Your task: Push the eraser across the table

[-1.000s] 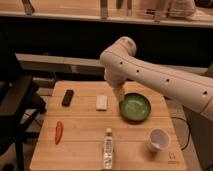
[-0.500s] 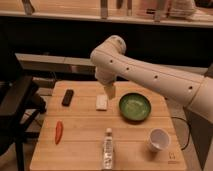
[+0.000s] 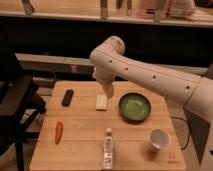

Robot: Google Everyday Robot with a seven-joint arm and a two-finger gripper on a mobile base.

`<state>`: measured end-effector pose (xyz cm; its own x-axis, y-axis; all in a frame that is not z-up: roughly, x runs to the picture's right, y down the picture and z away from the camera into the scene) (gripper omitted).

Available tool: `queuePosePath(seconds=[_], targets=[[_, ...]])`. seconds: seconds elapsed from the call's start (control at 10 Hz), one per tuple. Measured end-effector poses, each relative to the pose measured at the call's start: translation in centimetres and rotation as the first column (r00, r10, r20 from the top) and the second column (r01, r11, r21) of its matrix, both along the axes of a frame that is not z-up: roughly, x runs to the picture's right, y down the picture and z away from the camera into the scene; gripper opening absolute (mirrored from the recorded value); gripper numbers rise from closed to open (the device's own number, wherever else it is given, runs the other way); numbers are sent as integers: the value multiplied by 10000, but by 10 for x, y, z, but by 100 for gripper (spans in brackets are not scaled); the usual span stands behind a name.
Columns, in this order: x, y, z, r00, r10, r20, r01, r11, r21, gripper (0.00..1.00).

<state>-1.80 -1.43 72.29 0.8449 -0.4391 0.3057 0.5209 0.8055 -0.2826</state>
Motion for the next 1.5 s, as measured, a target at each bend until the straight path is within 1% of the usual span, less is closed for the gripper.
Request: queuePosePath(seconds=[0.3, 0.5, 0.7, 0.8, 1.0, 1.3, 1.5], targets=[[-10, 0, 3, 9993, -206, 302, 205, 9998, 46, 80], [-14, -1, 9, 9985, -325, 451, 324, 9995, 50, 80], [-31, -2, 14, 9964, -461, 711, 462, 9989, 4, 80], [-31, -2, 16, 9957, -498, 783, 499, 9988, 11, 80], [-39, 1, 21, 9927, -675, 1000, 674, 9977, 34, 80], [-44, 2, 28, 9895, -852, 1172, 849, 9964, 72, 80], [-62, 4, 33, 9849, -1040, 1386, 1039, 9946, 81, 80]])
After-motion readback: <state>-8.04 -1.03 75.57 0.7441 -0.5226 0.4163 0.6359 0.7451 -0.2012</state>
